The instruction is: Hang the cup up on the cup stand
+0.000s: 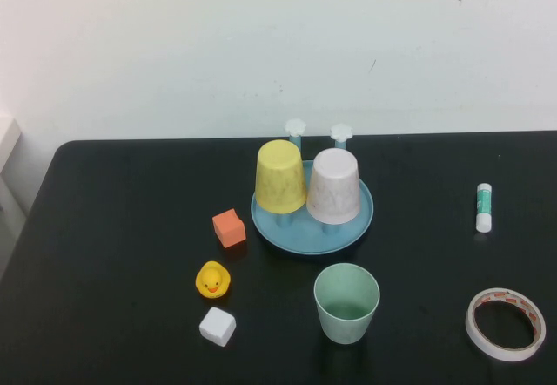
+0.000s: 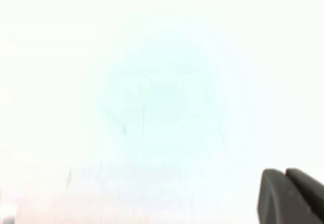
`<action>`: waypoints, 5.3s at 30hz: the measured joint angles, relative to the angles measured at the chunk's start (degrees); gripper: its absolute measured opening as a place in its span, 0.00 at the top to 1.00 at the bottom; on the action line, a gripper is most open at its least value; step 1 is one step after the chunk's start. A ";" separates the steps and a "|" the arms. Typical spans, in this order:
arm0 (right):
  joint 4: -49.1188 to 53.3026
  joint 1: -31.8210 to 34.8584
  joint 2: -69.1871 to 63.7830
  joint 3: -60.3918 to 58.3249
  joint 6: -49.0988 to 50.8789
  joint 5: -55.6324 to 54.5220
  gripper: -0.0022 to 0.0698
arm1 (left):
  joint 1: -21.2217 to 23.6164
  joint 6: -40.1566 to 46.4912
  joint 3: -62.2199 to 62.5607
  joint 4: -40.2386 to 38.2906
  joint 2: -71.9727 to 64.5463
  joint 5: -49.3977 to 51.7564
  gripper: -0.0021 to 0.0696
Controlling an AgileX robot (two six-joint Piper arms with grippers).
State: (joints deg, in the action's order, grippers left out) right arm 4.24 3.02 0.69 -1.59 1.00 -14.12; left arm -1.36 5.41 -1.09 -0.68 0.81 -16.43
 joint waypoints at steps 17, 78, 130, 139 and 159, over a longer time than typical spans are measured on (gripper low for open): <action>-0.01 0.00 -0.17 11.41 3.76 11.41 0.97 | 0.00 -4.26 12.98 0.00 0.00 13.08 0.97; -52.15 -24.99 -119.07 69.74 -67.52 40.39 0.69 | 0.00 -3.69 19.97 -22.67 -18.37 35.59 0.97; -102.00 -56.81 -98.75 81.24 -98.90 38.80 0.94 | 0.00 -8.57 19.84 -97.47 -19.06 31.82 0.01; -102.00 -57.45 -100.05 81.24 -98.90 42.97 0.94 | 0.00 -7.95 19.84 -97.47 -19.06 31.73 0.09; -89.70 -57.67 -100.25 81.24 -88.32 46.19 0.47 | 0.10 16.72 19.82 -97.74 -19.06 31.75 0.18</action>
State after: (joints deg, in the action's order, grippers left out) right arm -85.46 -54.66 -99.56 79.65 -87.32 32.06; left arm -1.26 22.13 18.73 -98.43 -18.24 15.32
